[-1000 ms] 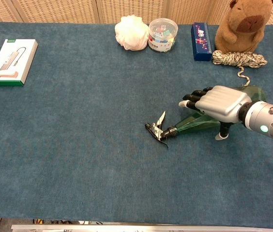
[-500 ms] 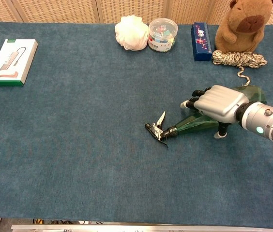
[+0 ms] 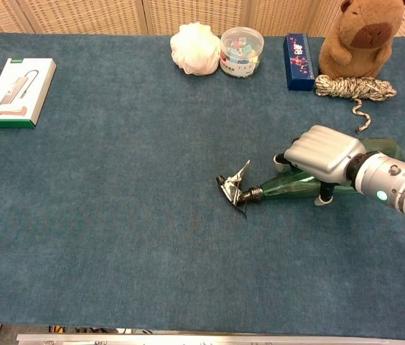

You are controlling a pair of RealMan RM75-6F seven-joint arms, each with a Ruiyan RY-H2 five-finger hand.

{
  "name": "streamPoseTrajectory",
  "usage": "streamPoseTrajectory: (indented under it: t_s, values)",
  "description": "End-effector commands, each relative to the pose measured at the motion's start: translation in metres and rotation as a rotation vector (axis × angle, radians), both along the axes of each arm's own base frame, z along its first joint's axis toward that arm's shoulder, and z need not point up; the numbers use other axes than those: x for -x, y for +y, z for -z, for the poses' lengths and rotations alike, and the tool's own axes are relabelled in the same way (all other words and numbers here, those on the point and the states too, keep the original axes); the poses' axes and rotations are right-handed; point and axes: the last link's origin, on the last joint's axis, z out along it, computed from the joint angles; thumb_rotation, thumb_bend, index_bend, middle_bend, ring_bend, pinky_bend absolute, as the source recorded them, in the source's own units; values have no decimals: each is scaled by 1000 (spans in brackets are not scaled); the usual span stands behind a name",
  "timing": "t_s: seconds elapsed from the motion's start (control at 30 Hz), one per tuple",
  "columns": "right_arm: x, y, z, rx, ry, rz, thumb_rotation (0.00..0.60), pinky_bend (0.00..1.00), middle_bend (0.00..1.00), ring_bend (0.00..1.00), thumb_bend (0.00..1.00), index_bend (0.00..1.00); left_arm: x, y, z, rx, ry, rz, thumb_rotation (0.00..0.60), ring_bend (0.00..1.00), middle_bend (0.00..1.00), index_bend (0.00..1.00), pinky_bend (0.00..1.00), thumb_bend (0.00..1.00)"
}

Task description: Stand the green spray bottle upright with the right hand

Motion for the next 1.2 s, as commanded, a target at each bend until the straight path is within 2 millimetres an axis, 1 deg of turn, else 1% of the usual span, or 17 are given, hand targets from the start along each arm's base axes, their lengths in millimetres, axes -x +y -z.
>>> streamPoseTrajectory:
  t_s: [0.03,0.13,0.27,0.37,0.5,0.67,0.87,1.07,1.2]
  values:
    - [1,0,0,7,-8,2,600,529,520,396,58,407,0,0,0,0,0,0,600,322,431,504,460,0]
    - [3,0,-3,18,-24,14,600,555,558,439,80,449,0,0,0,-1,0,-2,600,322,431,504,460,0]
    - [4,-2,-12,40,-69,48,600,558,564,445,82,455,0,0,-1,-5,-1,-2,600,322,431,504,460,0]
    - [2,-4,-22,69,-135,81,600,559,564,445,82,455,0,0,-1,-6,0,-4,600,322,431,504,460,0]
    - [-1,-9,-35,124,-259,100,600,558,564,445,82,455,1,0,-1,-4,3,-8,600,322,431,504,460,0]
    - [-2,-14,-46,195,-492,95,600,559,564,445,81,455,1,0,1,1,7,-14,600,322,431,503,460,0]
    - [9,-15,-41,243,-780,96,600,559,564,445,81,455,3,1,1,3,10,-21,600,322,431,502,460,0]
    - [22,-16,-26,259,-1035,145,600,559,564,445,81,455,2,1,1,2,8,-21,600,322,431,502,460,0]
    - [26,-17,-19,275,-1185,163,600,559,564,445,81,455,2,0,0,0,5,-21,600,322,431,502,460,0]
